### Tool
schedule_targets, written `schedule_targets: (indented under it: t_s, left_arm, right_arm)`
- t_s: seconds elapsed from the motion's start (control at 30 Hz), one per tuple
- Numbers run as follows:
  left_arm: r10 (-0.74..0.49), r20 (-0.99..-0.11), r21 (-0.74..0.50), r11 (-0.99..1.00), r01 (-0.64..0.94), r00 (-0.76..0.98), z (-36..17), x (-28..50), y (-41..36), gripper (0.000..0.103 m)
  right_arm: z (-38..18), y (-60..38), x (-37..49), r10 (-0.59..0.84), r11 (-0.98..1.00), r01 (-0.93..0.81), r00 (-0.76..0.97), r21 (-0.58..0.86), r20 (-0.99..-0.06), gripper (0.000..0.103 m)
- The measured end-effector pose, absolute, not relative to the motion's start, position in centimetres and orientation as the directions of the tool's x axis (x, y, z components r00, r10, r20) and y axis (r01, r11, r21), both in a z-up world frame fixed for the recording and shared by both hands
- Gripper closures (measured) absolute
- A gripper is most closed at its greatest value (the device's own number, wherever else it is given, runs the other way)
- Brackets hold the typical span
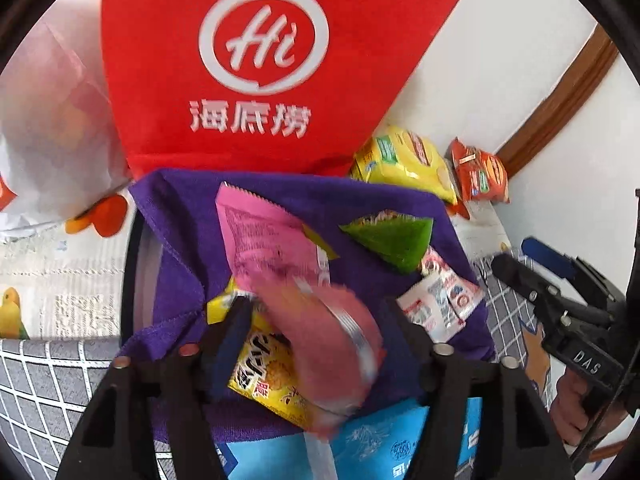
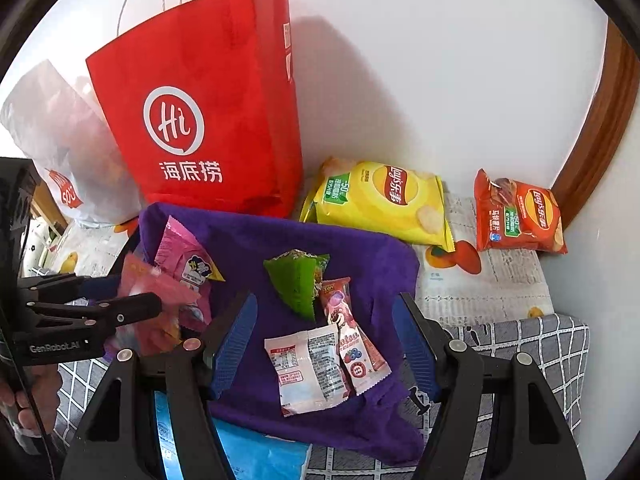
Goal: Organize snacks
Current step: 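Open the right tool onto the towel while the left tool releases the pink bag, then withdraw both tools from the towel back toward the snack pile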
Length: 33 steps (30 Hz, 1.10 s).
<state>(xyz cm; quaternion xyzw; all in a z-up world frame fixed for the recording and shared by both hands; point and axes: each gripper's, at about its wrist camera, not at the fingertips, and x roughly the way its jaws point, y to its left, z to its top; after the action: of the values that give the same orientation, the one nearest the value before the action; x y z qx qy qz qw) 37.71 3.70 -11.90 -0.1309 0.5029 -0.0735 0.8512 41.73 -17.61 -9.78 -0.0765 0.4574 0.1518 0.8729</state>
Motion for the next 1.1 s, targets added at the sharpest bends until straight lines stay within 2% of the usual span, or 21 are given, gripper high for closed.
schedule_targets:
  t_s: [0.1, 0.6, 0.97, 1.1]
  left_arm:
    - [-0.24, -0.825, -0.282, 0.959, -0.005, 0.513, -11.2, 37.5, 3.8, 0.029]
    - [-0.227, -0.802, -0.28, 0.96, -0.012, 0.552, -9.0, 36.5, 5.0, 0.029]
    - [-0.226, -0.758, -0.266, 0.964, 0.027, 0.611, -6.7, 35.0, 5.1, 0.029]
    - [-0.23, -0.744, -0.257, 0.965, 0.049, 0.628, -5.9, 34.3, 4.7, 0.029]
  right_arm:
    - [-9.7, -17.6, 41.7, 0.196, 0.942, -0.337, 0.538, 0.004, -0.82, 0.033]
    - [-8.6, -16.5, 40.7, 0.235, 0.933, -0.359, 0.562, 0.022, -0.793, 0.033]
    - [-7.4, -16.3, 38.5, 0.185, 0.944, -0.327, 0.632, -0.043, -0.753, 0.033]
    - [-6.6, -17.2, 36.8, 0.195, 0.95, -0.312, 0.639, -0.019, -0.744, 0.033]
